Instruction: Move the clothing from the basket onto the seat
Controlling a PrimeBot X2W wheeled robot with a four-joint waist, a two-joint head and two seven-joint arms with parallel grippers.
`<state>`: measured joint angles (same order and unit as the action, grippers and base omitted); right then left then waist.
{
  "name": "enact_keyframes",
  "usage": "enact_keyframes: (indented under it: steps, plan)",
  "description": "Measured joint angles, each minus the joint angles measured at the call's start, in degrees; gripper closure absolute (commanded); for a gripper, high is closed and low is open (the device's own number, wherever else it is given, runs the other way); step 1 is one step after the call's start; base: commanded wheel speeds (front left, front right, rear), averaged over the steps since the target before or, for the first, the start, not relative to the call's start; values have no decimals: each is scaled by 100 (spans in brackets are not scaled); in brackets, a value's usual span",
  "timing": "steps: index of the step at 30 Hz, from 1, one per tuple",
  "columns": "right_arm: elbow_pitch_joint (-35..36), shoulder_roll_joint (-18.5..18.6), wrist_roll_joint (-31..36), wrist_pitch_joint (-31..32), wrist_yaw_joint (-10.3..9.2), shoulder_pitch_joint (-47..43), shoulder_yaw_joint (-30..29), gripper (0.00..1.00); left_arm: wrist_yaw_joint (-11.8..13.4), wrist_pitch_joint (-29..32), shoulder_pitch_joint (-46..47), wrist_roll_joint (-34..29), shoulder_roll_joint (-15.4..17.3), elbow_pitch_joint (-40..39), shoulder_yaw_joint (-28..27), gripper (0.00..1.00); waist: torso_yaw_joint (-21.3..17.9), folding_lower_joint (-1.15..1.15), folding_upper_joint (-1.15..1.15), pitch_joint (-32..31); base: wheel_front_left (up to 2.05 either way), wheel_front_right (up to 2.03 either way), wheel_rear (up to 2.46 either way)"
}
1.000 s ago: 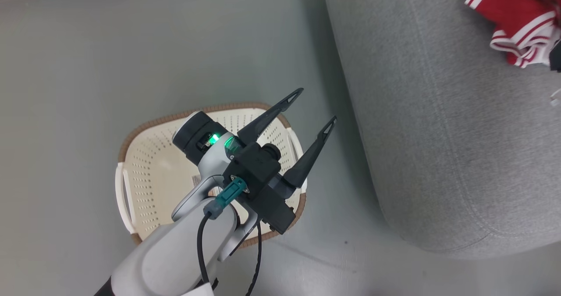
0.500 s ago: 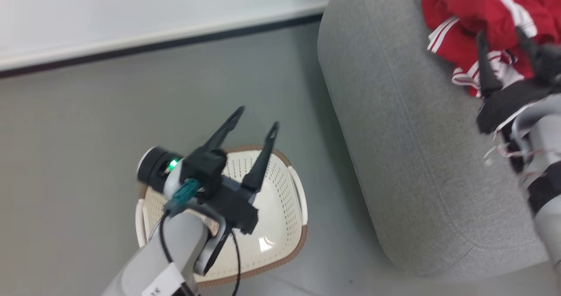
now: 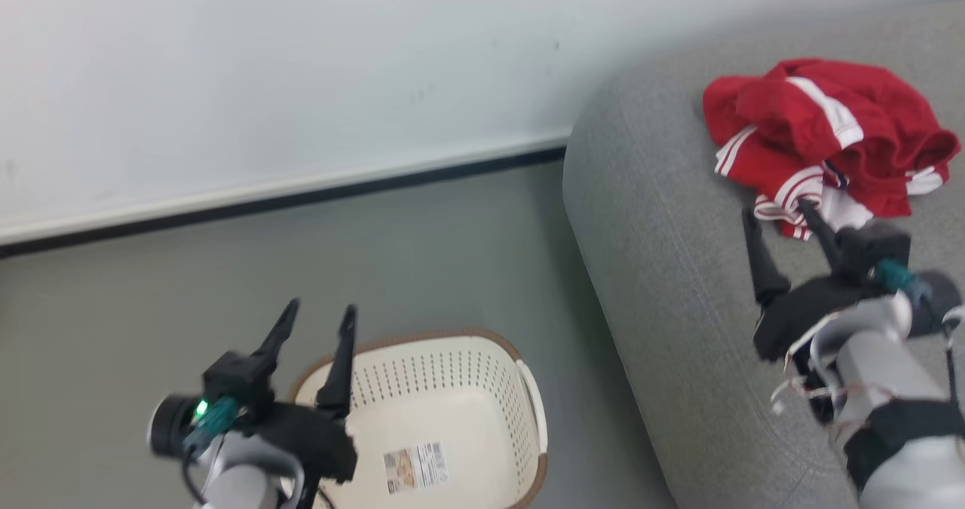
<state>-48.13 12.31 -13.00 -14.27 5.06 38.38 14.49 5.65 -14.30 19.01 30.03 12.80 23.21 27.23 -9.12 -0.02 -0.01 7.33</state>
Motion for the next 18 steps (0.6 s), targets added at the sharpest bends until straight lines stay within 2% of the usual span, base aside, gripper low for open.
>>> enact_keyframes:
  steps: [6, 18]
  plan:
    - [556, -164, -60, -1, -112, -808, -21, 0, 98, 0, -649, 126, 115, -212, -544, 0, 99, 0, 0, -433, 0, 0, 0]
    - [2218, -349, -48, -2, -548, -2410, -35, 0, 147, 0, -1829, -33, 160, -918, -1225, 0, 354, 1, 1, -899, 0, 0, 0]
